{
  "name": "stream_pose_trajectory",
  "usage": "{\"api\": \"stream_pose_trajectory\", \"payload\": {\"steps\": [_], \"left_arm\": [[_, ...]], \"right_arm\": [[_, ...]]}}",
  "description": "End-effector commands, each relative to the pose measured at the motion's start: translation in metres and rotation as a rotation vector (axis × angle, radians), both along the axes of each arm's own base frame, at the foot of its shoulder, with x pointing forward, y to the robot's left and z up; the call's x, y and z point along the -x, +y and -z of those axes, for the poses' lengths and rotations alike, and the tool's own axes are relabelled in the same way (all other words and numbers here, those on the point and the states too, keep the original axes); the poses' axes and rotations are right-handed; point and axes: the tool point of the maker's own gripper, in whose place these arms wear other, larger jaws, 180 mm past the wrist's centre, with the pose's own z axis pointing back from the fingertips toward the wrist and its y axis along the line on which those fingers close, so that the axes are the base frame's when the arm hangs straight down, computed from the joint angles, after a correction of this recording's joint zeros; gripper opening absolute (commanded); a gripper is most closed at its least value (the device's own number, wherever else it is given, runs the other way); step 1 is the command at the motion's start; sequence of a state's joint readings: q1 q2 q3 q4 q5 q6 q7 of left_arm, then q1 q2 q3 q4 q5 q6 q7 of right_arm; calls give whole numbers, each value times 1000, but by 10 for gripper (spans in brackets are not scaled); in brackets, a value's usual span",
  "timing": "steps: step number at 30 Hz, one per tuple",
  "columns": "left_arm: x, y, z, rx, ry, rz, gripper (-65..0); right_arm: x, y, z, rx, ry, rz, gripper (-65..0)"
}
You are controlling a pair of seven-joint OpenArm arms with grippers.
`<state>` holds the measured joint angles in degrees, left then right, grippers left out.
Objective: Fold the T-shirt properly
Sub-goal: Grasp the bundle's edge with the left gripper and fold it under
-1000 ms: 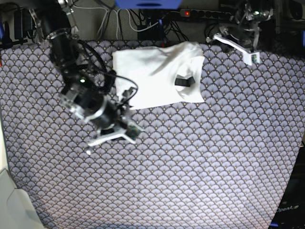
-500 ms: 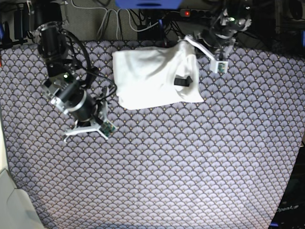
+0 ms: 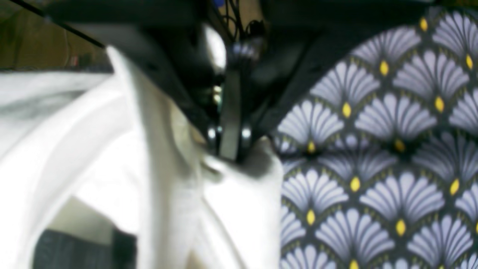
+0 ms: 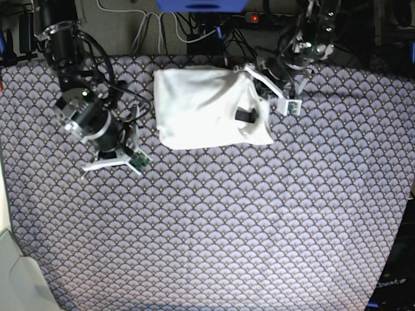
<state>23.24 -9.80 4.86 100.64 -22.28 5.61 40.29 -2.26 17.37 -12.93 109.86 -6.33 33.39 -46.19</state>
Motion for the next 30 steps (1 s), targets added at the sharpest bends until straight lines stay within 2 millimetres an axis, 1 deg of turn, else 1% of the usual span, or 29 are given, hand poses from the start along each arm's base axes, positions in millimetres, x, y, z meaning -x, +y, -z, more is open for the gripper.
{"api": "stream_pose_trajectory", "payload": {"steps": [1, 5, 7, 9, 14, 16, 17, 20, 21, 23, 26, 28, 29, 30], "left_arm": [[-10, 2, -5, -8, -24, -8, -647], [-34, -6, -19, 14, -82, -17, -647], [-51, -9, -29, 23, -121, -23, -647], [-71, -5, -33, 27, -144, -45, -647], [-120, -2, -38, 51, -177, -106, -647], [-138, 0, -48, 53, -206, -112, -647], [-147, 1, -57, 52, -231, -111, -647], [-168, 14, -81, 47, -296, -137, -647], [-170, 23, -89, 44, -304, -155, -647], [-167, 44, -102, 41, -285, -197, -647], [-152, 71, -110, 39, -220, -247, -647], [-129, 81, -97, 34, -138, -263, -647], [-118, 83, -90, 31, -101, -266, -647], [-105, 81, -80, 28, -60, -257, -647]], "right_arm": [[-6, 2, -11, -16, -39, -9, -650], [-4, -3, -9, 0, -32, -9, -650], [1, -4, -5, 2, -18, -10, -650], [4, -6, -2, 10, -9, -10, -650], [13, -8, 7, 16, 20, -11, -650], [15, -14, 9, 34, 26, -11, -650], [17, -16, 11, 40, 33, -12, -650], [21, -17, 15, 44, 47, -12, -650], [24, -18, 20, 45, 62, -9, -650], [26, -24, 26, 60, 80, -5, -650], [27, -30, 41, 67, 123, 13, -650], [26, -30, 47, 55, 129, 11, -650], [24, -27, 47, 37, 120, 3, -650], [23, -26, 49, 24, 117, -2, -650]]}}
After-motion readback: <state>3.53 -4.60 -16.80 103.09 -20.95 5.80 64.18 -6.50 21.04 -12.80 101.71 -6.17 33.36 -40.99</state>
